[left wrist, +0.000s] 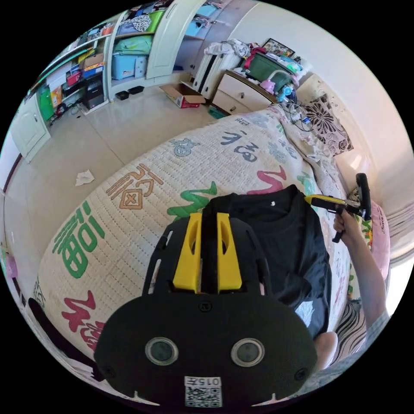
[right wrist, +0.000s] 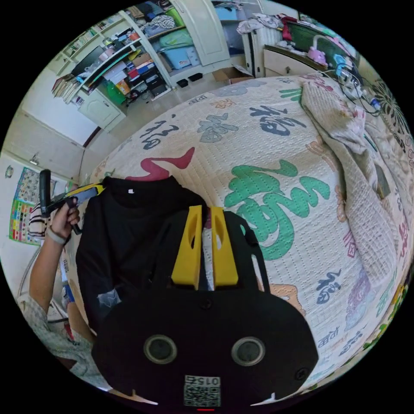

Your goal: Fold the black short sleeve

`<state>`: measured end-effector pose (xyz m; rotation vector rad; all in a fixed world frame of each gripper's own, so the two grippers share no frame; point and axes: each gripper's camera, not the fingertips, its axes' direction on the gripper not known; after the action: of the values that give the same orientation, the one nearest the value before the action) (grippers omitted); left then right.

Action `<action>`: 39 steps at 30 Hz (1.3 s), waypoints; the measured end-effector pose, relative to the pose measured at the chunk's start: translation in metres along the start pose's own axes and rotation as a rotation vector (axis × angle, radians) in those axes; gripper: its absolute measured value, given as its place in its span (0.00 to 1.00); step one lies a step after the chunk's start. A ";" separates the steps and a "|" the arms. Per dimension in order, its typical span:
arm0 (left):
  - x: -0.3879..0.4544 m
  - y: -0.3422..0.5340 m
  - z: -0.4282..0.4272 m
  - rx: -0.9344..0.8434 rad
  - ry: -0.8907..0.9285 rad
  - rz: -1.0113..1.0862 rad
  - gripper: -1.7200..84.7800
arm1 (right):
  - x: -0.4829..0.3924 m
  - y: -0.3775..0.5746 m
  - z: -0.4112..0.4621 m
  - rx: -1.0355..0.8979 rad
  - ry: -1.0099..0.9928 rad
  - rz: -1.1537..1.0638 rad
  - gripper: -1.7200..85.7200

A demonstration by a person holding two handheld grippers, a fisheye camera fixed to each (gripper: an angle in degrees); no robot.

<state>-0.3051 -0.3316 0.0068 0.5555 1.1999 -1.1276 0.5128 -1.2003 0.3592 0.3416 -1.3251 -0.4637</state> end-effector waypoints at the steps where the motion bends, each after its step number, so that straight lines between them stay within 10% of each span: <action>1: -0.002 0.002 -0.003 -0.010 0.066 -0.010 0.06 | 0.003 0.006 -0.002 -0.022 -0.072 0.006 0.03; 14: 0.064 0.199 -0.173 0.247 0.273 0.372 0.03 | -0.012 0.221 -0.159 0.124 -0.324 -0.161 0.01; 26: 0.115 0.461 -0.165 0.113 0.210 0.432 0.02 | -0.043 0.441 -0.120 -0.197 -0.241 -0.280 0.01; 39: 0.110 0.495 -0.164 -0.093 0.129 0.408 0.03 | -0.041 0.482 -0.089 -0.426 -0.076 -0.400 0.03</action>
<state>0.0621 -0.0428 -0.2509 0.7705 1.1755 -0.6953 0.6549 -0.7662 0.5428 0.2328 -1.1936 -1.0839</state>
